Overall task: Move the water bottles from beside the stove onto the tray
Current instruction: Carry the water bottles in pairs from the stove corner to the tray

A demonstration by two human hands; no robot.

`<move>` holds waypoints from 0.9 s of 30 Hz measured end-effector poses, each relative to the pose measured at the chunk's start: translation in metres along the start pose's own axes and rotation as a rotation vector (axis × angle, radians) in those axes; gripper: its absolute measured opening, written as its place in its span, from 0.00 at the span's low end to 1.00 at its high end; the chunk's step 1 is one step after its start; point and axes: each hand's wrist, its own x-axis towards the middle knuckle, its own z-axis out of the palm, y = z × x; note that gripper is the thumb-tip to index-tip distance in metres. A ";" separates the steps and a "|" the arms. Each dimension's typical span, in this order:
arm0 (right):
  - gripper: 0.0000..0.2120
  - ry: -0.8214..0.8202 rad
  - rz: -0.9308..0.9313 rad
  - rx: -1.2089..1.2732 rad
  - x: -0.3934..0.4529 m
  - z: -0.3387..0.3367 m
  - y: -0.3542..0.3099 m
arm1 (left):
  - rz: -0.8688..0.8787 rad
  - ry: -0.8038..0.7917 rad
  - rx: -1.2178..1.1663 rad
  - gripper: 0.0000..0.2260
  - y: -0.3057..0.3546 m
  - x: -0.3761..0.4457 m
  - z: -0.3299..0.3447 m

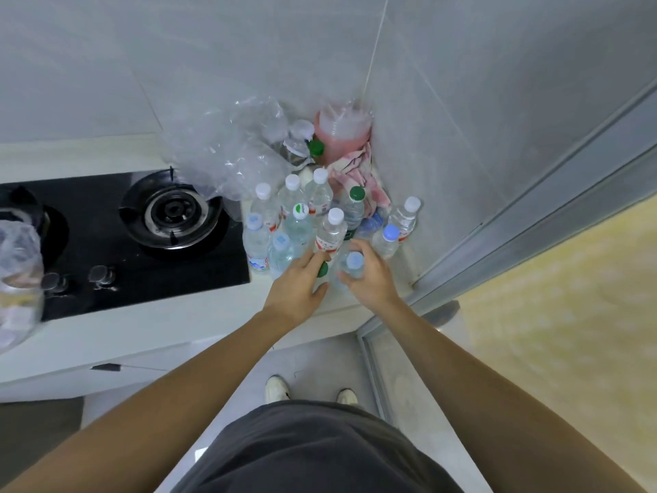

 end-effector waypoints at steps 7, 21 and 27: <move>0.29 0.010 0.027 0.074 0.001 0.009 0.016 | -0.159 0.066 -0.126 0.24 0.003 0.004 0.009; 0.28 -0.081 0.009 0.037 0.018 -0.005 0.026 | -0.366 0.043 -0.181 0.24 0.002 0.008 0.033; 0.27 -0.204 -0.050 0.004 0.007 -0.014 0.031 | -0.402 0.106 -0.178 0.24 0.000 -0.013 0.030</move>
